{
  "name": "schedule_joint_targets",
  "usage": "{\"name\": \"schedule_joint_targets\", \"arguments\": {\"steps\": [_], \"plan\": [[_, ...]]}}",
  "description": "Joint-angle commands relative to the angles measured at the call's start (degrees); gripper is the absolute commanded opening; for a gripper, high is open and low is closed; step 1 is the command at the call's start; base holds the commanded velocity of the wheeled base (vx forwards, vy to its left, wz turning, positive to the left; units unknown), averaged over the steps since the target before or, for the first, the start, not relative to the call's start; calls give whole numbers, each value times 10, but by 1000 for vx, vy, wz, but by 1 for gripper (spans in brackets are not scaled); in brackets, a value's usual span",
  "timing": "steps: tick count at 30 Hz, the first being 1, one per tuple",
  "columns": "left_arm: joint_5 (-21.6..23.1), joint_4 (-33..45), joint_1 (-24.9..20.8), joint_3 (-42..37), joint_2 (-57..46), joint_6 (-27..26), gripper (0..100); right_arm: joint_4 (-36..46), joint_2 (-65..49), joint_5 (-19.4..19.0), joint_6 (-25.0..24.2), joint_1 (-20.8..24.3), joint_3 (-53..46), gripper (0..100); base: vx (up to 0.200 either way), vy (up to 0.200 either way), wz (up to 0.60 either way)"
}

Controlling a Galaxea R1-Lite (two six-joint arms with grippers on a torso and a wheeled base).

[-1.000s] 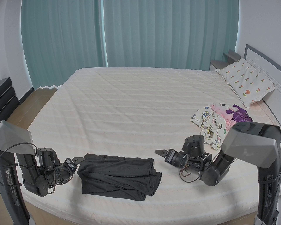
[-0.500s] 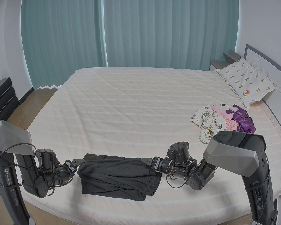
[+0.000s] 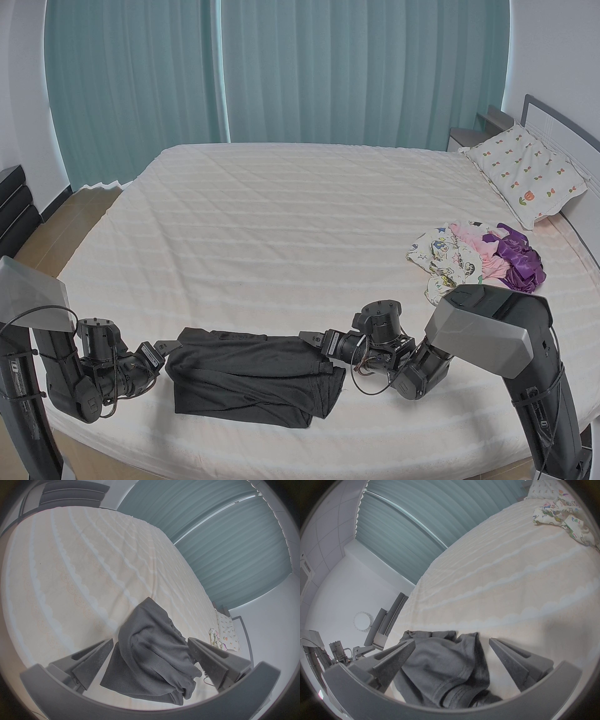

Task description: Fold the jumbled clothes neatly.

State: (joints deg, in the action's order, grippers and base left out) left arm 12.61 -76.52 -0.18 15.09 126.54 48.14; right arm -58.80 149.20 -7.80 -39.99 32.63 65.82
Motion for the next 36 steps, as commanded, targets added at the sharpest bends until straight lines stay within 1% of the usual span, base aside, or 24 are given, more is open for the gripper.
{"name": "schedule_joint_targets", "arguments": {"steps": [1,2,3,9,14,18,23,28,32,33,36], "plan": [[0,0,0,2,4,0,100,5,21,1,2,-1,20,100,0,0,0],[0,0,0,2,4,-1,100,8,22,2,2,0,22,100,0,0,0],[0,0,0,1,4,-1,100,11,23,3,3,0,22,0,0,0,0],[0,0,1,1,4,-1,100,12,20,11,1,-5,26,0,0,0,0],[0,0,0,1,5,-1,100,12,19,32,1,-19,38,0,0,0,0],[0,0,0,0,5,-1,100,13,19,34,1,-34,42,0,0,0,0],[0,0,-1,0,9,-2,100,13,21,41,1,-41,54,0,0,0,0],[0,0,-1,1,12,-2,100,39,21,46,1,-46,64,0,0,0,0],[0,0,-1,1,12,-2,100,43,21,52,1,-52,78,0,0,0,0],[0,0,-1,1,12,-2,100,46,21,53,1,-57,78,100,0,0,0],[0,0,-1,1,12,-2,100,48,21,54,1,-57,76,100,0,0,0]]}}
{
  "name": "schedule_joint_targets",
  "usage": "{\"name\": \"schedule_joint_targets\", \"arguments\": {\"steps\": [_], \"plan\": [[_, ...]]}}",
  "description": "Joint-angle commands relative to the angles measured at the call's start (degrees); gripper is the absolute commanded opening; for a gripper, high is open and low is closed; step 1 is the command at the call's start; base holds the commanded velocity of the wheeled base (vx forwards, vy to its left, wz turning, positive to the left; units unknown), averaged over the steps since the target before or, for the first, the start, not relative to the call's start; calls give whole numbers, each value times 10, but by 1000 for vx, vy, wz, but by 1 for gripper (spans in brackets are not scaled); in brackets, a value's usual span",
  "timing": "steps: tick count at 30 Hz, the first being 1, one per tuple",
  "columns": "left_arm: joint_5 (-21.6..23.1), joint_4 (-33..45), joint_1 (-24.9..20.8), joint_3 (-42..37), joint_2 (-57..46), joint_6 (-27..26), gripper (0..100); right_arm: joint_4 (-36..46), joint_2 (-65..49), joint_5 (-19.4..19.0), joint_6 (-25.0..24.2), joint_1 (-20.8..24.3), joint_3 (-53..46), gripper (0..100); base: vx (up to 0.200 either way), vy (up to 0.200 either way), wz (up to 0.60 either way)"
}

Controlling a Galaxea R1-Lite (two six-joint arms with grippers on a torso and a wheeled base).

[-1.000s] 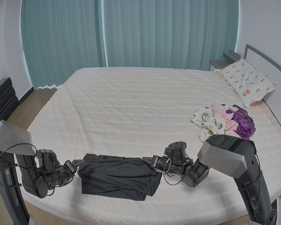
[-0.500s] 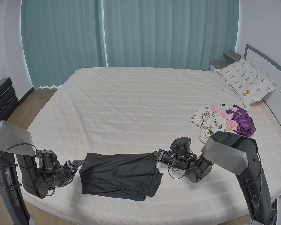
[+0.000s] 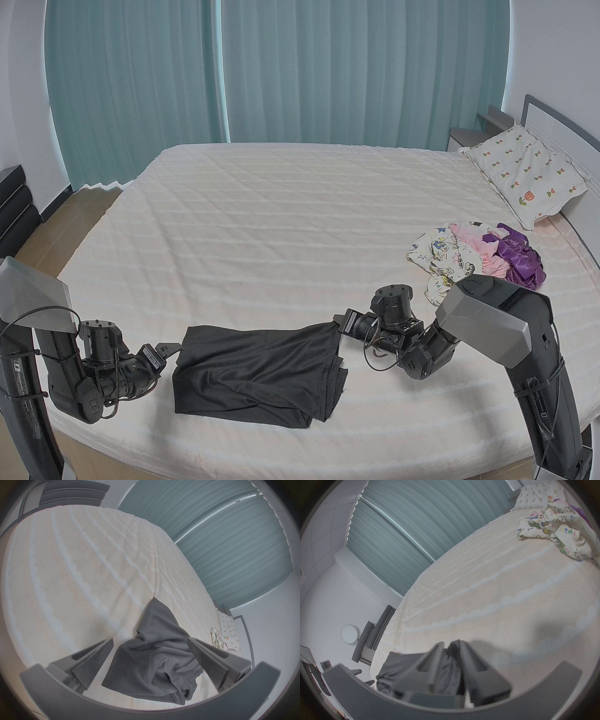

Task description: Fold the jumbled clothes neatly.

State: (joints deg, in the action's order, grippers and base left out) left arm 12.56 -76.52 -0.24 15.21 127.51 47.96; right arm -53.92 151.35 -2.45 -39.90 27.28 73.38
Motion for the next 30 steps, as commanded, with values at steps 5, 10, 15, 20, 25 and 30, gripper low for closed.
{"name": "schedule_joint_targets", "arguments": {"steps": [5,10,15,20,25,30], "plan": [[0,0,0,2,3,0,100,0,-26,7,1,-3,-26,100,0,0,0],[0,0,-1,0,2,0,100,-17,-70,-2,2,12,-112,100,0,0,0],[0,0,-8,-2,2,0,100,-58,-95,-18,8,42,-198,100,0,0,0],[0,0,-8,-2,3,1,100,-64,-104,-29,20,59,-238,100,0,0,0],[0,0,-8,0,8,1,100,-63,-115,-29,20,65,-242,100,0,0,0],[1,0,-8,-1,8,1,100,-63,-118,-29,19,70,-244,100,-120,0,0]]}}
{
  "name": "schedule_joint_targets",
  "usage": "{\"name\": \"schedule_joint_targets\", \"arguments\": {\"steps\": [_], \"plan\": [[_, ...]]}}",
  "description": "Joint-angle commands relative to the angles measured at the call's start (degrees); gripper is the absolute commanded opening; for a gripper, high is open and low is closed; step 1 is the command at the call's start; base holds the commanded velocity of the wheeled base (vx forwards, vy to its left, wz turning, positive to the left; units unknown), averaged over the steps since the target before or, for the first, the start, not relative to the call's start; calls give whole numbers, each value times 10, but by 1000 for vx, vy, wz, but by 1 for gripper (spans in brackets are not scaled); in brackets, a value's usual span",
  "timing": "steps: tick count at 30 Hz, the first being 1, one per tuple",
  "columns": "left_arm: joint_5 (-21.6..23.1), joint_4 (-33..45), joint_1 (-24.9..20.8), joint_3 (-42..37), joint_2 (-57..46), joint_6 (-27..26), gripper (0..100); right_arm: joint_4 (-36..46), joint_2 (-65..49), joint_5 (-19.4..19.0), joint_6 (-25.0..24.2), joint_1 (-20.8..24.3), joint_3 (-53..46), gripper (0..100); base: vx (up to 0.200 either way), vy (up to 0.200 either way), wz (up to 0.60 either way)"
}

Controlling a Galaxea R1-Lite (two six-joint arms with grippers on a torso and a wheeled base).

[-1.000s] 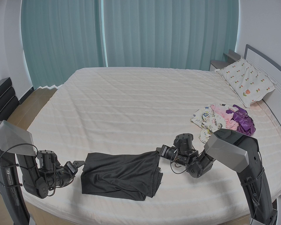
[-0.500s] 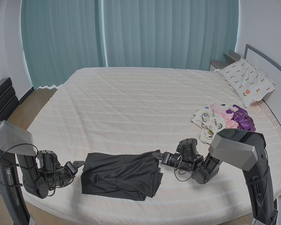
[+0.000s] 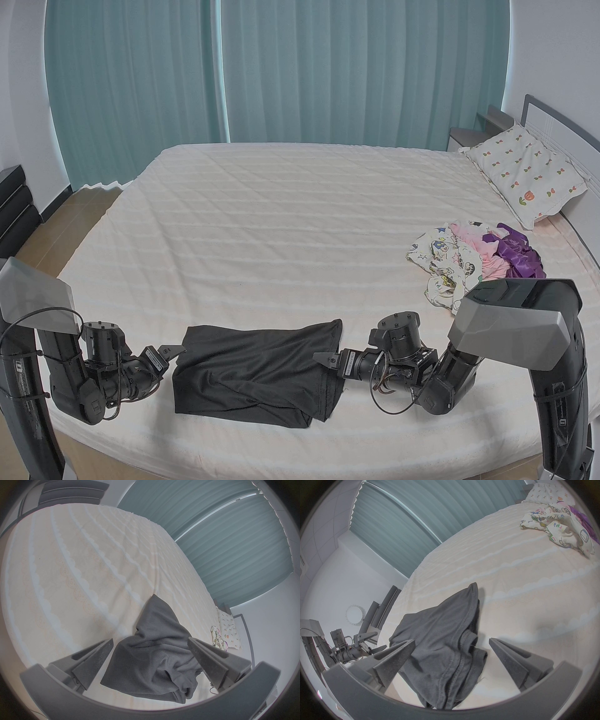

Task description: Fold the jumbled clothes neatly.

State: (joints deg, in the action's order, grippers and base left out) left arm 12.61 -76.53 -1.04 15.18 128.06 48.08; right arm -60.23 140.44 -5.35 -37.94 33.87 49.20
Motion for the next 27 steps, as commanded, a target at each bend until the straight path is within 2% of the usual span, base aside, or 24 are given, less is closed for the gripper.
{"name": "schedule_joint_targets", "arguments": {"steps": [1,3,15,27], "plan": [[0,0,0,-1,3,1,100,1,-8,0,0,5,-3,100,-200,0,0],[1,0,0,-1,3,0,100,2,-7,0,-1,8,-3,100,-200,0,0],[-2,0,-5,1,2,0,100,6,11,3,0,25,2,100,0,0,0],[-2,-1,10,9,4,3,100,6,10,5,0,36,-2,100,0,200,0]]}}
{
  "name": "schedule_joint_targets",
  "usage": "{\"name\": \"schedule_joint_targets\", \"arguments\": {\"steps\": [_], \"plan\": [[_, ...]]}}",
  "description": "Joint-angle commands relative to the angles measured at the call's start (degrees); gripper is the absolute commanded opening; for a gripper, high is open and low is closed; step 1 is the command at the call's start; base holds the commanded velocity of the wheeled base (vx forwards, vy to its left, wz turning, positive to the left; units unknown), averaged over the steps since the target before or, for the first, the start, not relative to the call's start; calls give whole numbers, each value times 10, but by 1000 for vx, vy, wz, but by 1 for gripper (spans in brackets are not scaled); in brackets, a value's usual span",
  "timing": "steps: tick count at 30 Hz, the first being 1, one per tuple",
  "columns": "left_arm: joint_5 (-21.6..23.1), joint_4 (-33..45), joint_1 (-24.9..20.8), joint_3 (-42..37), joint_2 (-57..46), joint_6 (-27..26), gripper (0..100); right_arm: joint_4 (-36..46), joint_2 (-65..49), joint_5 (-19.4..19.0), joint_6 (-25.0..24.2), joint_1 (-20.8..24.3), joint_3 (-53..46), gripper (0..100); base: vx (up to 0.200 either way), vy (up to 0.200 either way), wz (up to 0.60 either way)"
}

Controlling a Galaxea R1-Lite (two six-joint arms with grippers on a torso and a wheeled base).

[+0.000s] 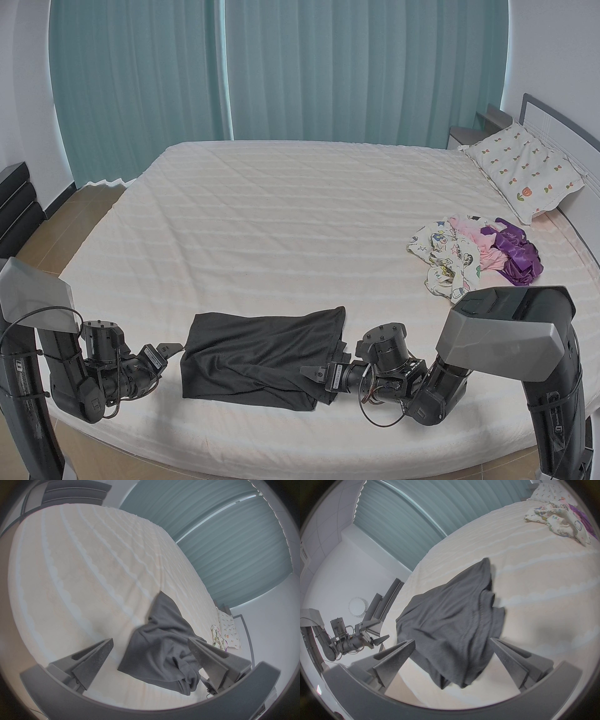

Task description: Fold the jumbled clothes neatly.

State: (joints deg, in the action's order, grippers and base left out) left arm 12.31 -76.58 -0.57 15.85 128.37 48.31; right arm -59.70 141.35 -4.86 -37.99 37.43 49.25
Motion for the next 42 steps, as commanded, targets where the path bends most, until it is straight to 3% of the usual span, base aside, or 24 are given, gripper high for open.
{"name": "schedule_joint_targets", "arguments": {"steps": [1,8,23,24,34,42], "plan": [[1,0,7,6,1,2,100,0,2,0,0,1,-3,100,0,200,0],[1,0,15,9,4,-1,100,14,-4,6,4,-2,-13,100,0,57,0],[0,0,15,8,7,-2,100,44,-26,22,62,-13,-66,100,0,0,0],[0,0,15,8,7,-2,100,44,-26,22,62,-13,-66,0,0,0,0],[0,0,15,9,7,-2,100,49,-56,22,127,-31,-133,0,0,0,0],[0,0,14,9,7,-2,100,49,-64,22,132,-39,-147,0,0,0,0]]}}
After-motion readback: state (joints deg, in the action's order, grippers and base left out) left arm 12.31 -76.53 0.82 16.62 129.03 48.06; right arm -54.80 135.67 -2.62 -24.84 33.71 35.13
